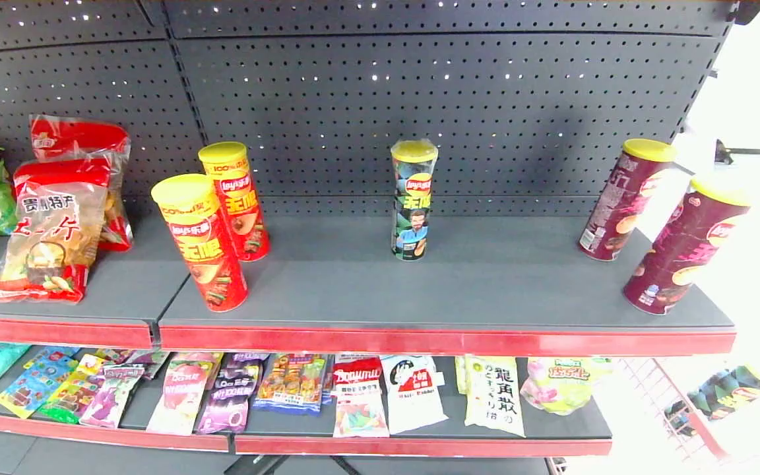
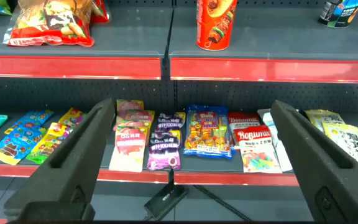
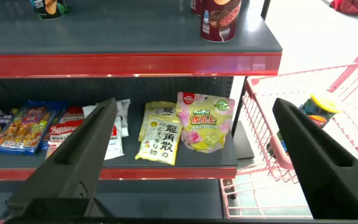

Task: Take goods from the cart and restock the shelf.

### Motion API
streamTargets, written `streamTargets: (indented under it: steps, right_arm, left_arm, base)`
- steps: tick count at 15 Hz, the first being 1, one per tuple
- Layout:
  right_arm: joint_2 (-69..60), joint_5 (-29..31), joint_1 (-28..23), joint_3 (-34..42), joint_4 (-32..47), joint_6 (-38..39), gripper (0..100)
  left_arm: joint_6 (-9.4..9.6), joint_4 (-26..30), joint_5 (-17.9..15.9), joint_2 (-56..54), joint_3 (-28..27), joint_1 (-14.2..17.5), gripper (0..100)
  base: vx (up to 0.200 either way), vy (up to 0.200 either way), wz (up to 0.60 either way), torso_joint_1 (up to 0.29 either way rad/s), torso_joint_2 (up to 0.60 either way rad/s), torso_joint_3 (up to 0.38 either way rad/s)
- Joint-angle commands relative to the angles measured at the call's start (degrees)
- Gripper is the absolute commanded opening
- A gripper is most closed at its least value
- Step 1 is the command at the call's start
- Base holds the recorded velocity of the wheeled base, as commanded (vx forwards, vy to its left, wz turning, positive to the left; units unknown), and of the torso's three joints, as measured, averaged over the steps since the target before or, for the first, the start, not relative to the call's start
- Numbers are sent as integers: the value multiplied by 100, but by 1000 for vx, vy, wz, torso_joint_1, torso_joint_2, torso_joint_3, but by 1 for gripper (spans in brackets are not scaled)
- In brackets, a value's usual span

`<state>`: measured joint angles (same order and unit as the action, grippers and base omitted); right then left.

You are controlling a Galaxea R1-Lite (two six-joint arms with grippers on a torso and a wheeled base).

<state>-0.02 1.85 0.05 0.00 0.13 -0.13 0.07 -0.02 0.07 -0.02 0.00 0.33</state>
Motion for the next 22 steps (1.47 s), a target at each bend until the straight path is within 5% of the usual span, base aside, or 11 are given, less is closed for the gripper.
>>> streamTargets:
  steps: [1,18,22]
  right_arm:
    - [2,-1,4,0,4,-4,100]
    - [2,-1,4,0,4,-4,100]
    - [2,-1,4,0,4,-4,100]
  left_arm:
    - [10,2,-7,2,0,2,100]
    - [10,-6,1,2,0,2,100]
    - [10,-6,1,2,0,2,100]
  base:
    - [0,0,0,0,0,0]
    - [0,-200,0,5,2,0]
    - [0,0,0,0,0,0]
